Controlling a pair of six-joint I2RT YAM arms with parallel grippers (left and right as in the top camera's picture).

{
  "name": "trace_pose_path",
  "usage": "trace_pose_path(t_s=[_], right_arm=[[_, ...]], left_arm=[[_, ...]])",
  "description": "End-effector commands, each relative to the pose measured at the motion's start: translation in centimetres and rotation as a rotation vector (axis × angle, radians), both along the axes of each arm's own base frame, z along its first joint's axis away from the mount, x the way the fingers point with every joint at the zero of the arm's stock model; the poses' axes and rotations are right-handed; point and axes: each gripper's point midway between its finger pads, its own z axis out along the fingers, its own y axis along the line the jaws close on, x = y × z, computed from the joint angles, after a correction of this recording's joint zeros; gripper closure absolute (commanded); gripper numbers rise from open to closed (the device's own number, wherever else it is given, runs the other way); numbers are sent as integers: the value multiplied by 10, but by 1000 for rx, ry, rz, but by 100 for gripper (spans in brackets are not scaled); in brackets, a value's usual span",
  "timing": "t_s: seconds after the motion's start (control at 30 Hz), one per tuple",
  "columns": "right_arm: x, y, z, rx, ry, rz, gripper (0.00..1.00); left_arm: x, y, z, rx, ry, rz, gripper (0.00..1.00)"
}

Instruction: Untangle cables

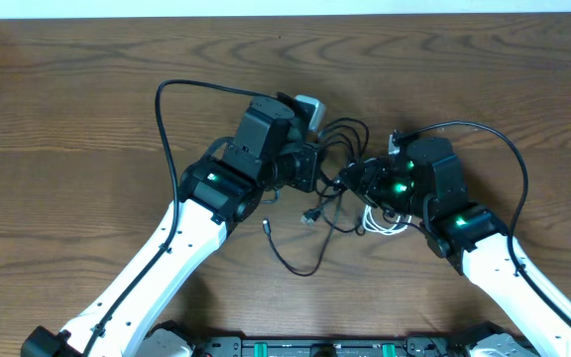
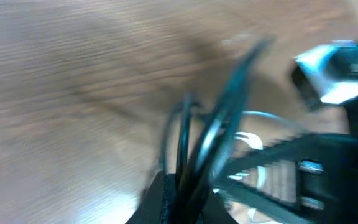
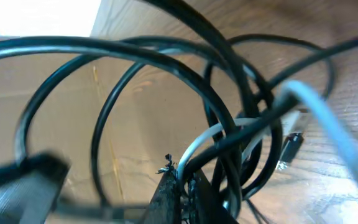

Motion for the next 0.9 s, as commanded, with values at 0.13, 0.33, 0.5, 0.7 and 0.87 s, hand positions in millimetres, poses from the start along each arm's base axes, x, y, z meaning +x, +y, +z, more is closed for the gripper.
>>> trace_pose_path(t_s=[0.13,0.33,0.5,0.7,0.87], right_arm=[[-17,-6,46,92,-179,194,99],[-20,-22,80,192,-276,242,99],[-18,-21,82,189,-295,243,97],[-22,-8,71,90,-365,286,90],[-27,1,60,31,-357,292,88]], left_arm=[[16,27,-8,130,-42,122,92],[18,23,-24,114,27,158,92],[12,5,-30,56,78,81,92],[9,-22,-8,-87,53,-26,93],[5,-34,3,-150,44,-82,92]])
